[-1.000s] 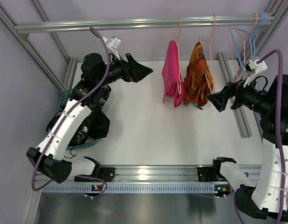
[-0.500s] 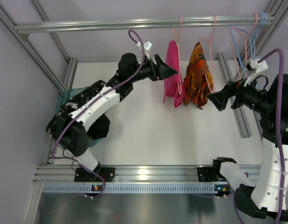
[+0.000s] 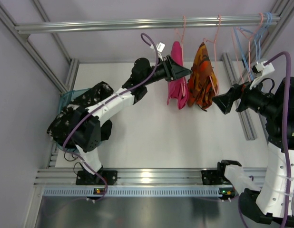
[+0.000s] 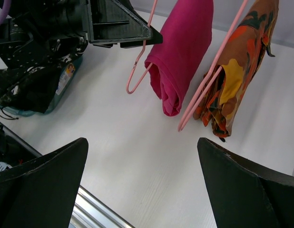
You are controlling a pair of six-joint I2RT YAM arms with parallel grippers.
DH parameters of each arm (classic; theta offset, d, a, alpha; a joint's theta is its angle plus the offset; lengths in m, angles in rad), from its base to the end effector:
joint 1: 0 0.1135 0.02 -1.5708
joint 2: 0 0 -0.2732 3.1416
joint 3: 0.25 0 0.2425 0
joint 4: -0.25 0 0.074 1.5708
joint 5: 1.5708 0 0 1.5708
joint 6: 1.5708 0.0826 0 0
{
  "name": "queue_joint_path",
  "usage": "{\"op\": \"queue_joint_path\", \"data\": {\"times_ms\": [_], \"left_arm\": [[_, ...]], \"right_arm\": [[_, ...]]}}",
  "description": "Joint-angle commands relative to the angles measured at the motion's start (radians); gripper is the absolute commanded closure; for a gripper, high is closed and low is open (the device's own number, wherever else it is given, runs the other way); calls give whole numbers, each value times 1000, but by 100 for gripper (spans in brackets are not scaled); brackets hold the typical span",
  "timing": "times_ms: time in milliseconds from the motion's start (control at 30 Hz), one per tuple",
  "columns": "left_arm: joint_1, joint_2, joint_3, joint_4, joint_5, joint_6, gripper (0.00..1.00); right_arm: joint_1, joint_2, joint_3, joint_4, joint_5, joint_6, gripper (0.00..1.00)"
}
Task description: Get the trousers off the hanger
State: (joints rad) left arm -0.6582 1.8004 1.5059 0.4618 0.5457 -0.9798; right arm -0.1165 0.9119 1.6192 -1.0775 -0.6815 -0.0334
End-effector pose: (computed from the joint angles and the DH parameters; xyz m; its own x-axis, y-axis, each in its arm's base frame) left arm 0.3432 -0.3196 0.3928 -0.6970 -0.3583 -0.6212 0.6263 0.1178 -0.7706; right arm 0.1264 0.0376 0.4778 -0.3427 0.0140 -0.9393 -0.5047 0.8406 0.1967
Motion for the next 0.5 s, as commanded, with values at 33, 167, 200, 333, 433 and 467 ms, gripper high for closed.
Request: {"op": "queue_joint_path", "data": {"times_ms": [33, 167, 200, 333, 433, 467], "left_arm": [[-8, 28, 56, 129, -32, -52, 44], [-12, 37, 66, 164, -32, -68, 49], [-12, 37, 66, 176, -27, -74, 55], [-14, 28, 68, 195, -23, -88, 81], [-14, 10, 73, 199, -32, -92, 100], [-14, 1, 82, 198, -33, -92, 100]], "right_arm": [[-14, -15, 10, 50, -3, -10, 1], [-14, -18, 5, 48, 4, -16, 1], [-14, -18, 5, 47, 3, -16, 1], [-14, -11, 15, 47, 3, -19, 1], [-14, -8, 18, 48, 2, -22, 0], [-14, -7, 19, 47, 0, -22, 1]]}}
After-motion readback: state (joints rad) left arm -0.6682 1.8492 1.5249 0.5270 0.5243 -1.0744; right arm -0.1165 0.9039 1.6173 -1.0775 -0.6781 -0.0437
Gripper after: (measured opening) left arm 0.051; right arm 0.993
